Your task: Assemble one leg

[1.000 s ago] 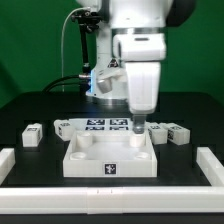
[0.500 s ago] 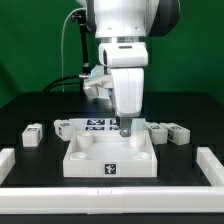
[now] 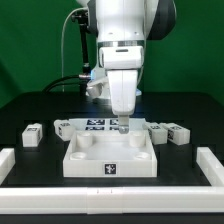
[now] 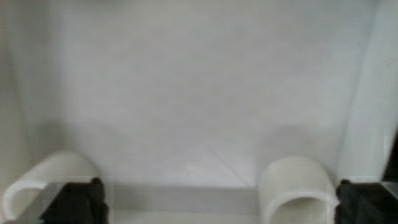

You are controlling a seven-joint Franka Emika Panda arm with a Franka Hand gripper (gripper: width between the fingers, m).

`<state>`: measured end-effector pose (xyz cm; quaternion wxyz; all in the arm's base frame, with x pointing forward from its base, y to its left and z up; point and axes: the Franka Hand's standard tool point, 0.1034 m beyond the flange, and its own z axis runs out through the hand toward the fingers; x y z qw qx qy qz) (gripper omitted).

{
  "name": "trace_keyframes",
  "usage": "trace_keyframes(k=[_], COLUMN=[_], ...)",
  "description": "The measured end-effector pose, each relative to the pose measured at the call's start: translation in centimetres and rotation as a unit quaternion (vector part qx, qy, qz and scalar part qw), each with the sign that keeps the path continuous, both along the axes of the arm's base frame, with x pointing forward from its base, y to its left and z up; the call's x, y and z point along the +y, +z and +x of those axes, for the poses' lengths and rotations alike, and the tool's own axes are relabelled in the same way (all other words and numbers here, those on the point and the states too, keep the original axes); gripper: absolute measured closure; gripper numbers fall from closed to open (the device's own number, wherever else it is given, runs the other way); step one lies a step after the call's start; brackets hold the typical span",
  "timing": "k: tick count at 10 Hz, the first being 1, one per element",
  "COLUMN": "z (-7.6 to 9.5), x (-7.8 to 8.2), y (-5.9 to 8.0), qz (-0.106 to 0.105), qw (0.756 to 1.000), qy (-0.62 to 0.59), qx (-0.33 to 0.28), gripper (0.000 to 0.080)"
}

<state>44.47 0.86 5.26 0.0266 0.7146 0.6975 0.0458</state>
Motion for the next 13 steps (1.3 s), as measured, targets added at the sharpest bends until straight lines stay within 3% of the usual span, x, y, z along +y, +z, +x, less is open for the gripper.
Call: trace_keyframes(k=[2, 4, 8, 11, 12, 13], z=[-2.3, -3.1, -3.2, -2.6, -2.3, -2.3], x=[-0.6, -1.2, -2.4, -2.4, -2.4, -2.4], y=[-0.5, -1.9, -4.4, -4.3, -4.3, -4.2], qz=[0.000, 0.004, 0.008, 0.009, 0.009, 0.009], qw=[1.000, 1.000, 0.999, 0.999, 0.999, 0.999], qy=[0.000, -0.010, -0.026, -0.027, -0.027, -0.027], qx=[0.008, 0.019, 0.039, 0.035, 0.033, 0.032], gripper=[0.0150, 0.0150, 0.0150, 0.0151, 0.0291, 0.0491])
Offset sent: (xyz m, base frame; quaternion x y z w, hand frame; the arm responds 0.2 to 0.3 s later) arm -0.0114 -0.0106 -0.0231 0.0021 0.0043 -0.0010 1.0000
